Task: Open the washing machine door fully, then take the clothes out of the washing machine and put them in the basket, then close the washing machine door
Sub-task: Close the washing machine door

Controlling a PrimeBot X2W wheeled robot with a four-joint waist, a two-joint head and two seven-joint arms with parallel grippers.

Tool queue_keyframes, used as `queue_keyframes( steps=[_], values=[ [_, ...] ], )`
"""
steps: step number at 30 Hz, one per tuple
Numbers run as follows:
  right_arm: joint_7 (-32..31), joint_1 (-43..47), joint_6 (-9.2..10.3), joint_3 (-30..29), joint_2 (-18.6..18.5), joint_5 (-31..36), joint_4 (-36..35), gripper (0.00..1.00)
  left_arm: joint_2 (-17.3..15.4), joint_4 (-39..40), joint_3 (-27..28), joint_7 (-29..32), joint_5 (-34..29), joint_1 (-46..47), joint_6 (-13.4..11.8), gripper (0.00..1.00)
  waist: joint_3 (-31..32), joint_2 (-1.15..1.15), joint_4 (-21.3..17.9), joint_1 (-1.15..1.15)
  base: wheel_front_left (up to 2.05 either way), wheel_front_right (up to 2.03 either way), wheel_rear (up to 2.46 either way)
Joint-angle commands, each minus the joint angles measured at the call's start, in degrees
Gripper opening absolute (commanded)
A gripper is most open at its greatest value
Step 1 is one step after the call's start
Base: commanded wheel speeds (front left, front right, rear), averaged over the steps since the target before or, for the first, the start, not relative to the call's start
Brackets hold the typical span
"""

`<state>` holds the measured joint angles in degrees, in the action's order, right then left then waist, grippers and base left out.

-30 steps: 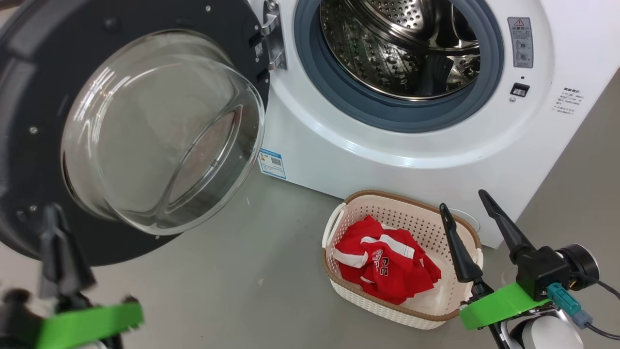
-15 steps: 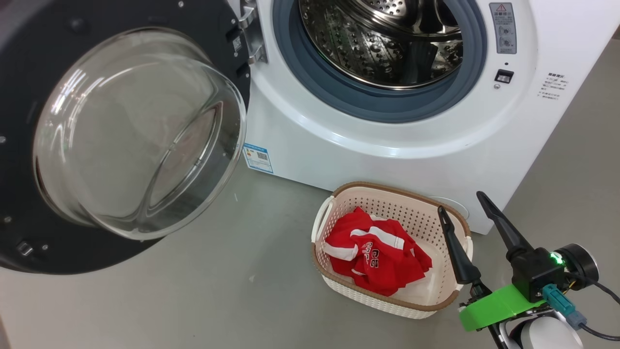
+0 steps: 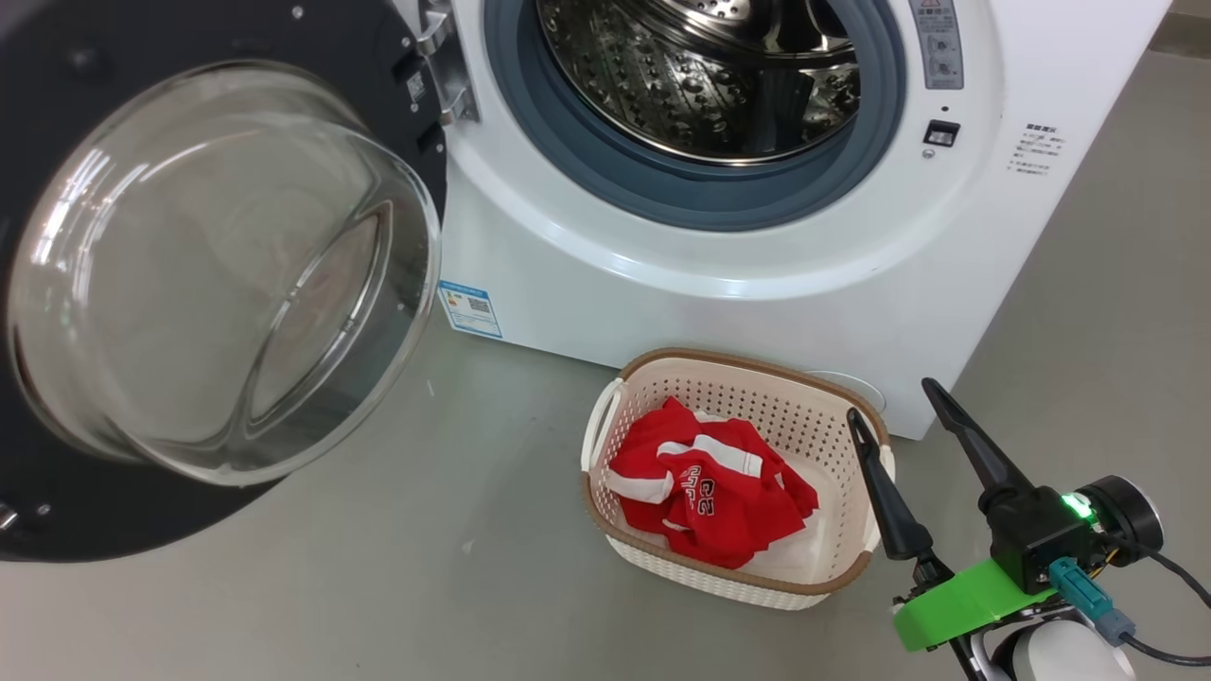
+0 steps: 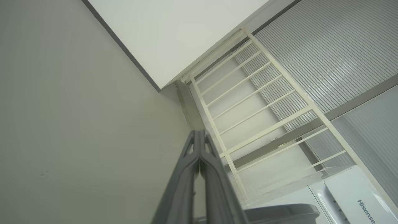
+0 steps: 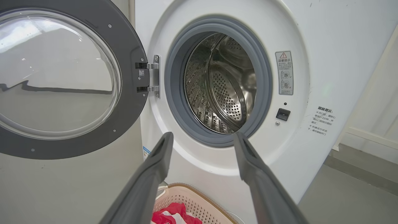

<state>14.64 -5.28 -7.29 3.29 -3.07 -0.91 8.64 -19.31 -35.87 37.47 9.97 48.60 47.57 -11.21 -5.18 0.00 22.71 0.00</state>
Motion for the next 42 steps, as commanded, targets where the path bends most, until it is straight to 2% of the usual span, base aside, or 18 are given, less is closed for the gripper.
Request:
queue_keyframes(
  steps=[1,3,6,9,22,30,36,42],
  values=[
    [0.35,-1.55,-0.2,1.76,-0.47,0.45,-1.19,1.0,-5.52,-0.99,0.57,3.87,1.22,0.91,0.57,0.0,-0.53,0.0,-0.82,0.0,0.0,0.0,0.0],
    [0.35,-1.71,-0.2,1.94,-0.7,0.37,-1.24,1.0,-7.35,-3.04,0.23,7.21,1.8,0.77,1.26,0.0,-0.85,0.0,-1.21,0.0,0.0,0.0,0.0],
    [0.32,-1.77,-0.2,2.1,-0.95,0.3,-1.32,1.0,-9.2,-5.11,-1.16,12.77,2.7,0.12,3.86,0.0,-1.16,0.0,-1.6,0.0,0.0,0.0,0.0],
    [0.18,-1.88,-0.2,2.36,-1.23,0.14,-1.33,1.0,-10.27,-6.88,-1.33,15.93,3.5,-0.49,4.62,0.0,-1.4,0.0,-1.9,0.0,0.0,0.0,0.0],
    [0.05,-2.07,-0.2,2.2,-1.36,-0.11,-1.77,1.0,-9.88,-8.72,1.02,28.37,10.87,-2.09,7.96,0.0,-1.78,0.0,-2.06,0.0,0.0,0.0,0.0],
    [0.16,-2.06,-0.2,1.53,-0.91,-0.09,-2.02,1.0,-5.91,-4.17,1.37,35.6,14.96,-6.55,11.04,0.0,-2.18,0.0,-0.88,0.0,0.0,0.0,0.0],
    [0.23,-1.87,-0.2,1.49,-0.56,-0.13,-1.85,1.0,-1.61,1.63,2.63,38.34,18.18,-9.65,11.17,0.0,-2.02,0.0,-0.26,0.0,0.0,0.0,0.0],
    [0.29,-1.72,-0.2,1.44,-0.32,-0.26,-1.61,1.0,3.12,8.86,3.64,41.21,21.53,-12.28,9.97,0.0,-1.7,0.0,0.08,0.0,0.0,0.0,0.0]
  ],
)
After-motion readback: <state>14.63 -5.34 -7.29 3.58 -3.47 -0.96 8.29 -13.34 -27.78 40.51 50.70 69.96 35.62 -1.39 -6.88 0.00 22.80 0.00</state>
